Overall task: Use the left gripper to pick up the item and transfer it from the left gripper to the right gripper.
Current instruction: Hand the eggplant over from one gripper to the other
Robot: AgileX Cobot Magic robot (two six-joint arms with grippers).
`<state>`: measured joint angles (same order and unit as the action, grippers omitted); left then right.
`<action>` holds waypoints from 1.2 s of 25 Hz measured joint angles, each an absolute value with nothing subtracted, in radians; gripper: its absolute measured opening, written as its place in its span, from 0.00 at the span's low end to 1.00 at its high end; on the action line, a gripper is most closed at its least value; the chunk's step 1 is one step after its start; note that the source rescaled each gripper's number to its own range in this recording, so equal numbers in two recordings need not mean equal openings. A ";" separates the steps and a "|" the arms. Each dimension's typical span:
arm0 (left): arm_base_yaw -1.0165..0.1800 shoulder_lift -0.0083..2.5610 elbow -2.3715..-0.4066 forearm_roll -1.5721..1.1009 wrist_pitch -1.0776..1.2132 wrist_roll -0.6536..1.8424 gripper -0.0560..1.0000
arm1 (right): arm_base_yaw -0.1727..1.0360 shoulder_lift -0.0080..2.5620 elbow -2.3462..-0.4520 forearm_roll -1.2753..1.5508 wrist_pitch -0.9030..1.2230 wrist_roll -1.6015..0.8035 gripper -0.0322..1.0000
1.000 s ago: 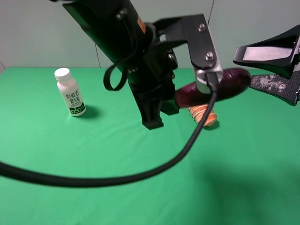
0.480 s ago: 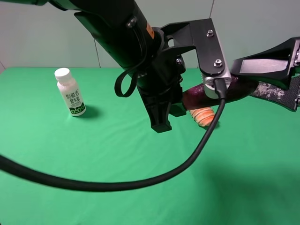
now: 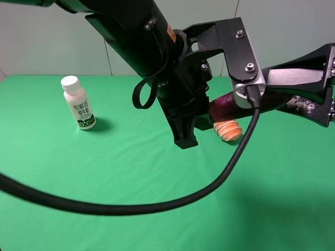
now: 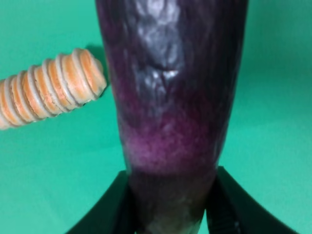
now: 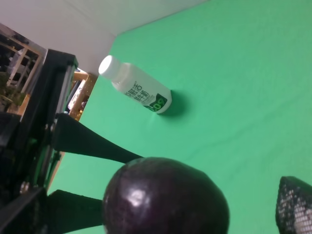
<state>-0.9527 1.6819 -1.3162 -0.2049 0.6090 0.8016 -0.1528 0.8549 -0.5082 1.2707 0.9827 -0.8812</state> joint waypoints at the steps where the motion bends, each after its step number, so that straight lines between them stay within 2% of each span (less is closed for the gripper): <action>1: -0.953 1.682 -1.316 -0.205 0.609 0.802 0.05 | -0.153 0.855 -0.508 1.271 0.983 -0.881 1.00; 9: -0.953 1.682 -1.316 -0.205 0.609 0.802 0.05 | -0.153 0.855 -0.508 1.269 0.988 -0.882 0.99; 11: -0.953 1.682 -1.316 -0.205 0.609 0.802 0.05 | -0.153 0.855 -0.508 1.269 0.988 -0.889 0.84; 18: -0.953 1.682 -1.316 -0.205 0.600 0.802 0.05 | -0.153 0.855 -0.508 1.269 0.996 -0.919 0.05; 30: -0.953 1.682 -1.316 -0.205 0.600 0.802 0.05 | -0.153 0.855 -0.508 1.269 0.997 -0.925 0.05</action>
<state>-0.9527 1.6820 -1.3162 -0.2049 0.6002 0.8020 -0.1528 0.8549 -0.5082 1.2694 0.9966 -0.9253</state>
